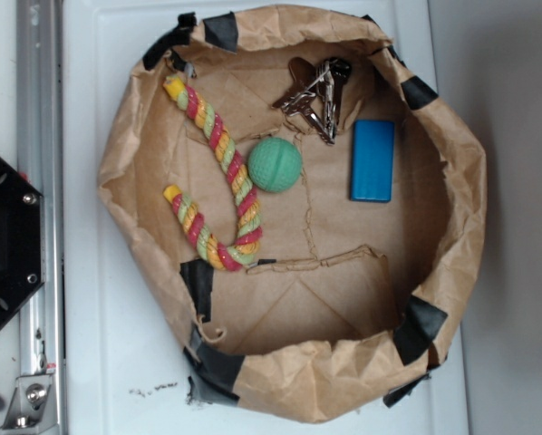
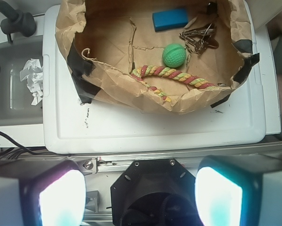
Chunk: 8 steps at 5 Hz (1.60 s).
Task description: Grab the silver keys.
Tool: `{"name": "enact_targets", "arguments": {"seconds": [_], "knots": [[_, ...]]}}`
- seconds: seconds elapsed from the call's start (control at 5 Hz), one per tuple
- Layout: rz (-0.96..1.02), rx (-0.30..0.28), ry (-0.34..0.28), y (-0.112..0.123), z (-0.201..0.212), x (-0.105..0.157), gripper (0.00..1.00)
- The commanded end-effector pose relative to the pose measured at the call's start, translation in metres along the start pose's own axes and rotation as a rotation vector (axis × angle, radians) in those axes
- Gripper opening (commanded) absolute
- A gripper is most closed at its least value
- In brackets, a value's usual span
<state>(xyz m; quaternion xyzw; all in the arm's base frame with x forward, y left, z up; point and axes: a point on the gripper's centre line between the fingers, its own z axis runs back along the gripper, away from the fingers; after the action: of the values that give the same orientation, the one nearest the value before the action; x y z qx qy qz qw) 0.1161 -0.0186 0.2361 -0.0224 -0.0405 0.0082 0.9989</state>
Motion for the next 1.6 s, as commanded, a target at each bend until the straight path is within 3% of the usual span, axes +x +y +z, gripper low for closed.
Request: {"name": "enact_targets", "arguments": {"seconds": [0.0,0.4,0.6,0.8,1.0,1.2,1.4], "knots": [[0.0,0.0,0.0,0.0,0.0,0.0,1.0],[0.31,0.052,-0.074,-0.007,-0.036,0.088,1.0],[0.367,0.027,-0.152,0.001,-0.053,0.113,1.0],[0.354,-0.011,-0.167,0.022,-0.072,0.134,1.0],[0.296,0.001,-0.202,0.035,-0.086,0.135,1.0],[0.341,0.105,-0.213,0.048,-0.1,0.142,1.0],[0.341,0.105,-0.213,0.048,-0.1,0.142,1.0]]}}
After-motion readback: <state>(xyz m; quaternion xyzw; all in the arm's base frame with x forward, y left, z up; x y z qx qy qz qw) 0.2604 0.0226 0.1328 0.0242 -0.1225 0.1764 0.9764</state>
